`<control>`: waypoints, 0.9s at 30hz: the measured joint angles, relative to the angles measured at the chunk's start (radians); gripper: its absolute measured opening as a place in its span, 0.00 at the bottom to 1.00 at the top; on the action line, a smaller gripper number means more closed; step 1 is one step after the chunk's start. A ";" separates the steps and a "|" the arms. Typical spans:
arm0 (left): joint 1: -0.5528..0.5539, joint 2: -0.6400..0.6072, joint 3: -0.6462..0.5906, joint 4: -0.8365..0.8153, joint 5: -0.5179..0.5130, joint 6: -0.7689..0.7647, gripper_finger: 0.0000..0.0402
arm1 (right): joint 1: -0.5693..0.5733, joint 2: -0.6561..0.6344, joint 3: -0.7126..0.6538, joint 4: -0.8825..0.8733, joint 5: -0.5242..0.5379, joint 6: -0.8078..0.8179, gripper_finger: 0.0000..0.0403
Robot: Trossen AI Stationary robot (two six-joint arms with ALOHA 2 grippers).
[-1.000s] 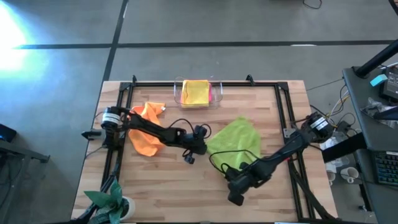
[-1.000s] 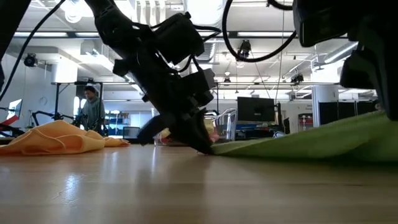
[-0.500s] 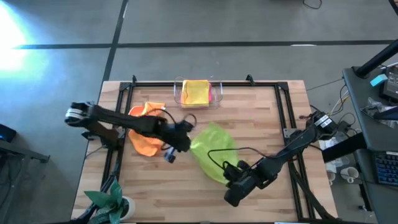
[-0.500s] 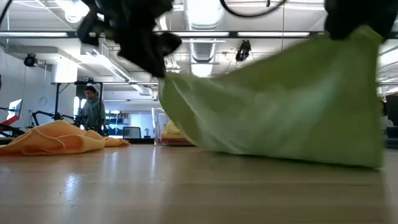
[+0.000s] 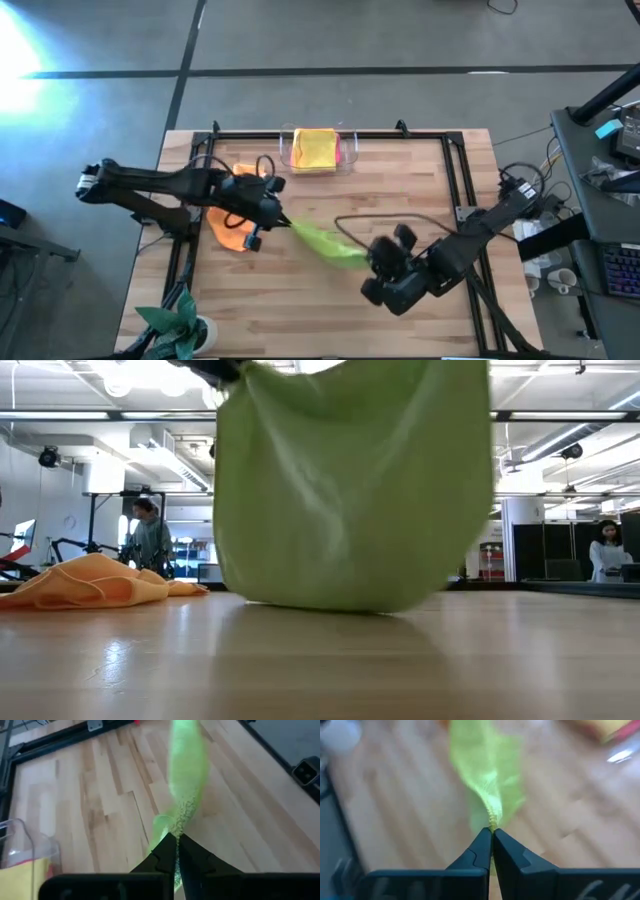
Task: Fold microfiber towels
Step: Fold the green microfiber cloth
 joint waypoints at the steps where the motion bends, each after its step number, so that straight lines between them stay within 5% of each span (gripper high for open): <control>1: 0.000 -0.008 0.016 -0.030 0.000 0.000 0.00 | -0.004 0.000 0.029 -0.032 0.047 0.016 0.02; 7: 0.001 -0.013 0.158 -0.236 -0.002 -0.072 0.00 | -0.012 0.000 0.170 -0.145 0.278 0.046 0.02; 11: 0.001 0.001 0.270 -0.330 -0.073 -0.131 0.00 | -0.047 0.000 0.237 -0.153 0.204 -0.007 0.02; 18: 0.001 0.019 0.415 -0.374 -0.216 -0.193 0.00 | -0.102 0.000 0.268 -0.191 0.243 -0.037 0.02; 24: -0.028 0.070 0.502 -0.374 -0.210 -0.377 0.00 | -0.169 0.001 0.241 -0.294 0.315 0.067 0.02; 27: -0.042 0.085 0.513 -0.302 -0.082 -0.356 0.00 | -0.211 0.002 0.221 -0.321 0.304 0.078 0.02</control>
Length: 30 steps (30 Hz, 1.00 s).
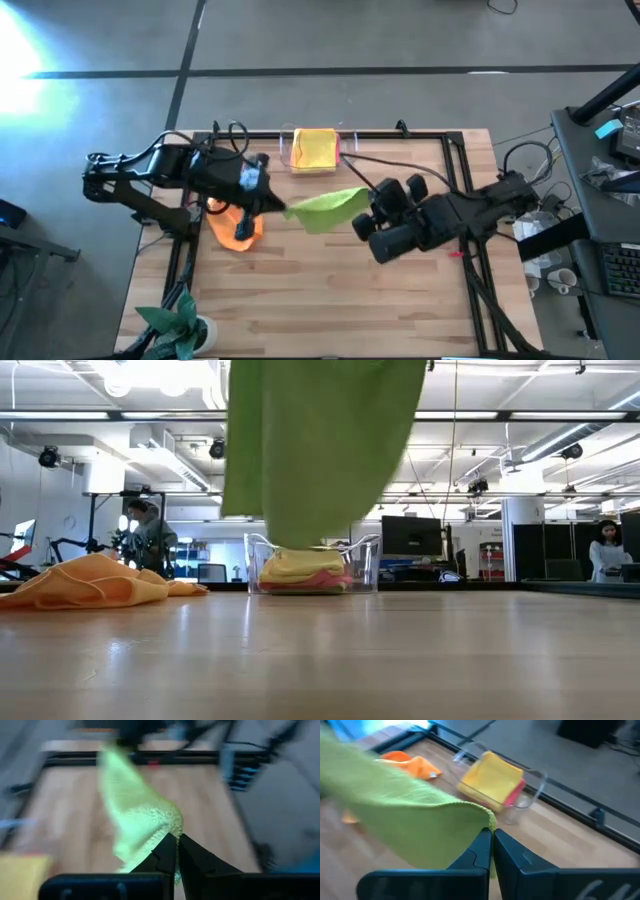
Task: Fold microfiber towels
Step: Fold the green microfiber cloth
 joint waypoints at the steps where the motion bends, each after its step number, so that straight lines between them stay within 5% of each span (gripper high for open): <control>1: 0.000 0.003 -0.001 0.006 0.047 0.020 0.00 | -0.012 0.000 -0.003 -0.003 0.000 -0.006 0.02; 3: 0.005 0.008 -0.002 -0.014 0.042 0.048 0.00 | -0.033 0.000 -0.006 -0.005 -0.006 -0.028 0.02; 8: 0.047 0.007 -0.004 -0.170 -0.303 0.035 0.00 | -0.050 0.000 -0.004 0.029 -0.067 -0.155 0.02; 20: 0.056 0.033 -0.019 -0.200 -0.117 0.050 0.00 | -0.056 0.000 -0.003 0.036 -0.067 -0.245 0.02; 30: 0.097 0.075 -0.026 -0.203 -0.416 0.341 0.00 | -0.137 0.000 0.001 0.011 0.012 -0.389 0.02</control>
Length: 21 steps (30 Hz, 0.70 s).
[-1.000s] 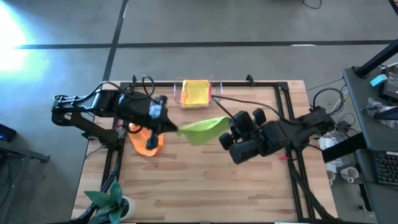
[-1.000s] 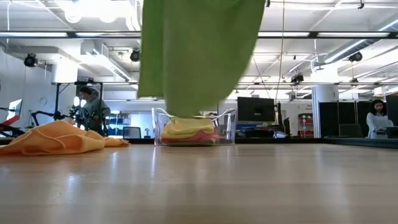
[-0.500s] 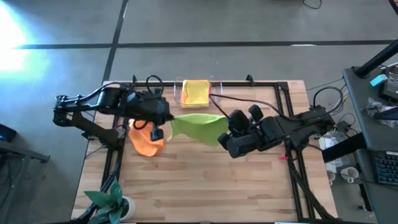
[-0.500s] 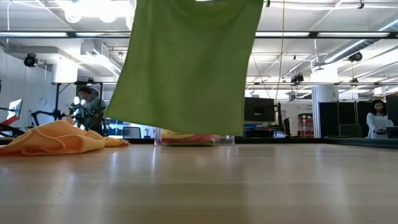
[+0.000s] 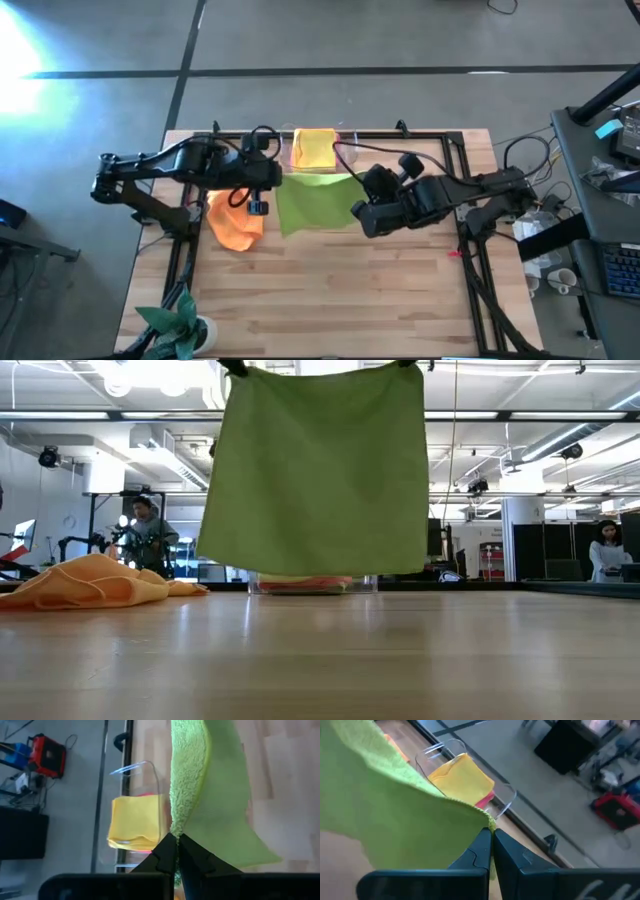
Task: Fold microfiber towels
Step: Fold the green microfiber cloth
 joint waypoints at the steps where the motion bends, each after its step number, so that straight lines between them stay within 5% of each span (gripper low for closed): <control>1: 0.008 0.002 0.004 0.000 -0.001 0.011 0.00 | -0.007 0.000 0.002 0.000 0.002 -0.024 0.02; 8: 0.031 -0.001 0.011 0.000 -0.004 -0.010 0.00 | -0.014 0.000 0.030 0.004 0.042 -0.173 0.02; 14: 0.002 -0.003 -0.052 -0.031 0.303 -0.310 0.00 | 0.011 -0.002 0.008 0.012 -0.191 -0.074 0.02; 21: -0.096 -0.001 -0.312 0.106 0.401 -0.440 0.00 | 0.089 0.012 -0.159 0.085 -0.347 0.146 0.02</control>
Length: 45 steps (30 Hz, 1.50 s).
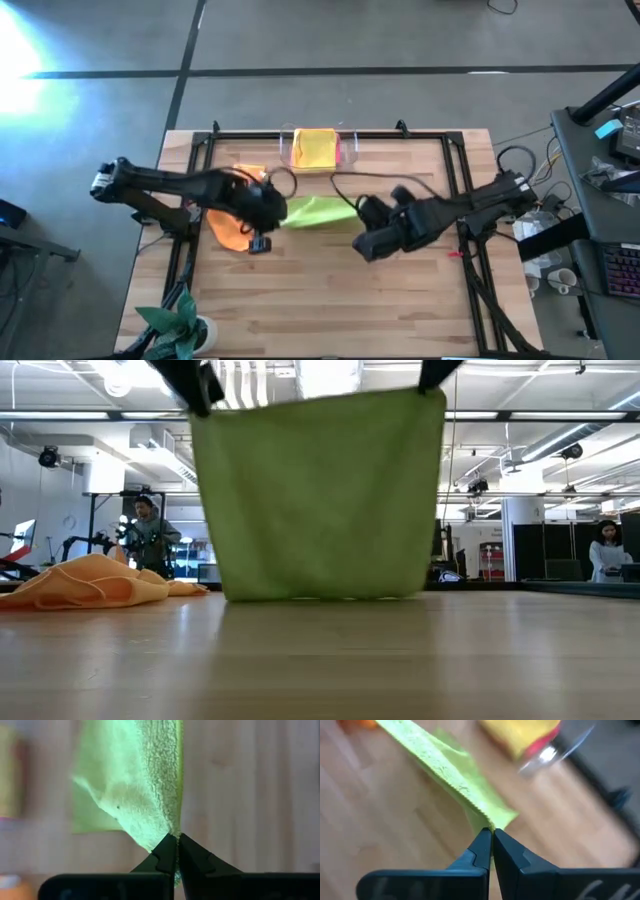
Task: Fold microfiber towels
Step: Fold the green microfiber cloth
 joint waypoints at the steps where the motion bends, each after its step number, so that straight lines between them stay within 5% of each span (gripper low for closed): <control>1: -0.011 0.000 -0.041 0.036 0.030 -0.017 0.00 | 0.011 0.000 -0.033 0.027 -0.022 0.039 0.02; 8: -0.074 0.001 -0.285 0.353 0.193 -0.150 0.00 | 0.100 0.016 -0.245 0.286 -0.193 0.255 0.02; 16: -0.099 0.001 -0.466 0.566 0.262 -0.275 0.00 | 0.167 0.060 -0.344 0.396 -0.247 0.461 0.02; 28: 0.027 0.001 -0.499 0.589 0.077 -0.251 0.00 | -0.007 0.061 -0.461 0.384 -0.176 0.374 0.02; 36: 0.153 0.014 -0.537 0.585 0.078 -0.250 0.00 | -0.116 0.061 -0.533 0.537 -0.204 0.263 0.02; 45: 0.175 0.137 -0.527 0.644 0.082 -0.223 0.00 | -0.156 0.061 -0.555 0.534 -0.216 0.250 0.02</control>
